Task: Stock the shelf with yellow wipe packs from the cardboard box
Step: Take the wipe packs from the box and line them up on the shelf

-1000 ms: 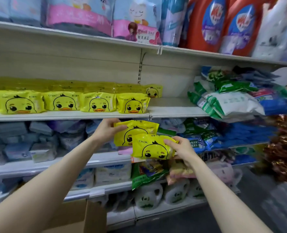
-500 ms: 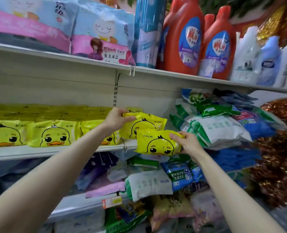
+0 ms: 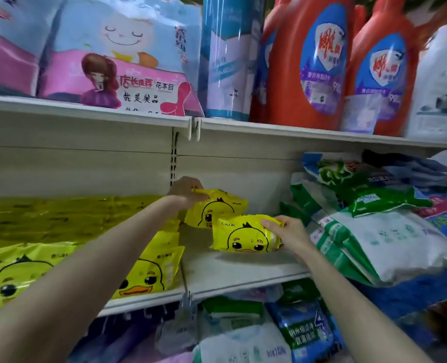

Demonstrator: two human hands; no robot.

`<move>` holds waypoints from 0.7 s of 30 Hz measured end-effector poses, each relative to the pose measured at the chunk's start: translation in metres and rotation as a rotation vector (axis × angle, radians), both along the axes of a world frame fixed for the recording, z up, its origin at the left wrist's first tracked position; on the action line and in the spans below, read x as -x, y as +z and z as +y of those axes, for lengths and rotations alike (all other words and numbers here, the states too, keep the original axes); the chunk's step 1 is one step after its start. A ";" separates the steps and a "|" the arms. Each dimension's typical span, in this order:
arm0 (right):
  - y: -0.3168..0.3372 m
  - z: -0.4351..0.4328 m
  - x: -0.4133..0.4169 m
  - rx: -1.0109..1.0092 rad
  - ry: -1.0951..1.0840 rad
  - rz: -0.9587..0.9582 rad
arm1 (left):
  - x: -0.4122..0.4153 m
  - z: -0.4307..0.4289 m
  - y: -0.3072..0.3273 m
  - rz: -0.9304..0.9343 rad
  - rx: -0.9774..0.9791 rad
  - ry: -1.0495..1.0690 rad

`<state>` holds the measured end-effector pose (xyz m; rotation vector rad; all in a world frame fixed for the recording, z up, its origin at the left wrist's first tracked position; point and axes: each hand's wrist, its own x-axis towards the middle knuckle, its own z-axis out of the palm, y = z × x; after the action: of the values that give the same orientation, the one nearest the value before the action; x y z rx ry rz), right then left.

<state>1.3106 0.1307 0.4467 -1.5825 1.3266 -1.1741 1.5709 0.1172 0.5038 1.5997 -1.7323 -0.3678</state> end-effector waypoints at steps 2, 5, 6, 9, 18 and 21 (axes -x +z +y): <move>-0.008 -0.022 -0.007 -0.008 0.019 0.027 | -0.004 -0.016 -0.004 0.005 -0.011 0.012; -0.013 -0.048 -0.018 0.015 0.049 0.008 | -0.006 -0.036 -0.007 0.025 -0.039 0.032; -0.013 -0.058 -0.022 0.014 0.056 -0.005 | -0.007 -0.042 -0.007 0.026 -0.049 0.041; -0.015 -0.086 -0.031 0.000 0.080 0.006 | -0.008 -0.058 -0.007 -0.022 -0.076 0.073; -0.028 -0.132 -0.039 -0.022 0.157 0.051 | -0.012 -0.090 -0.025 -0.224 -0.131 0.103; -0.029 -0.139 -0.038 -0.033 0.181 0.027 | -0.017 -0.091 -0.025 -0.310 -0.166 0.101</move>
<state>1.3485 -0.0088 0.4173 -1.6621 1.1859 -1.0182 1.5884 0.0259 0.4789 1.9396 -1.8791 -0.2275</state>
